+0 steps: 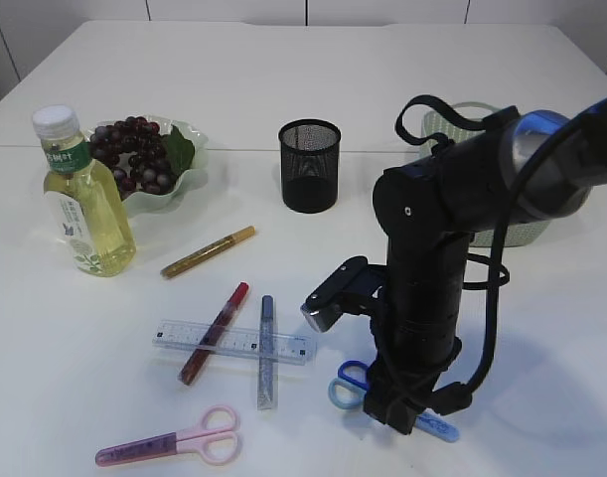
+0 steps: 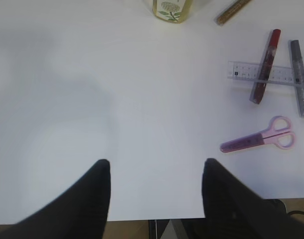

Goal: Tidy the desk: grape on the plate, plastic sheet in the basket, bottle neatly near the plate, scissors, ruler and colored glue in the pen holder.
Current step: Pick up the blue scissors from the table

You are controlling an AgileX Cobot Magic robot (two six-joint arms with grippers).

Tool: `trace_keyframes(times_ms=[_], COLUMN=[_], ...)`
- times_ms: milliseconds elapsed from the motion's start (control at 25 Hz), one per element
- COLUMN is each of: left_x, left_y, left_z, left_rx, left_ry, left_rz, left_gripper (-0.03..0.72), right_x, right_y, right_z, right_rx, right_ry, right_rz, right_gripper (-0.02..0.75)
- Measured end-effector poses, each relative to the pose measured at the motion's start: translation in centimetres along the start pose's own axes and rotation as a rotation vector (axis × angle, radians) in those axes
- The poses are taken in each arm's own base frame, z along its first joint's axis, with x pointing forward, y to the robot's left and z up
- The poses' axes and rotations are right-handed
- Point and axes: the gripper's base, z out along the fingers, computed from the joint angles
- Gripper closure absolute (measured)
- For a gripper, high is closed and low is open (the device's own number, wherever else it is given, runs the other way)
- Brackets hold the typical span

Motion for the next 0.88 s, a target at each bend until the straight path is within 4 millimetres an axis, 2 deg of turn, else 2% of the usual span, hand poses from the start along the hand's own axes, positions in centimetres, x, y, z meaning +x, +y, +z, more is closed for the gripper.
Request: trace_keyframes(times_ms=[320, 880], left_x=[0.0, 0.0], left_y=[0.0, 0.0], left_z=[0.0, 0.0], left_rx=[-0.002, -0.002], left_ry=[0.0, 0.0], left_rz=[0.001, 0.001], left_gripper=[0.264, 0.264], right_x=[-0.6, -0.9], right_y=[1.7, 1.7], right_z=[0.1, 0.2], right_rx=[0.074, 0.107], right_ry=[0.025, 0.005], right_rz=[-0.057, 0.016], right_gripper=[0.333, 0.333])
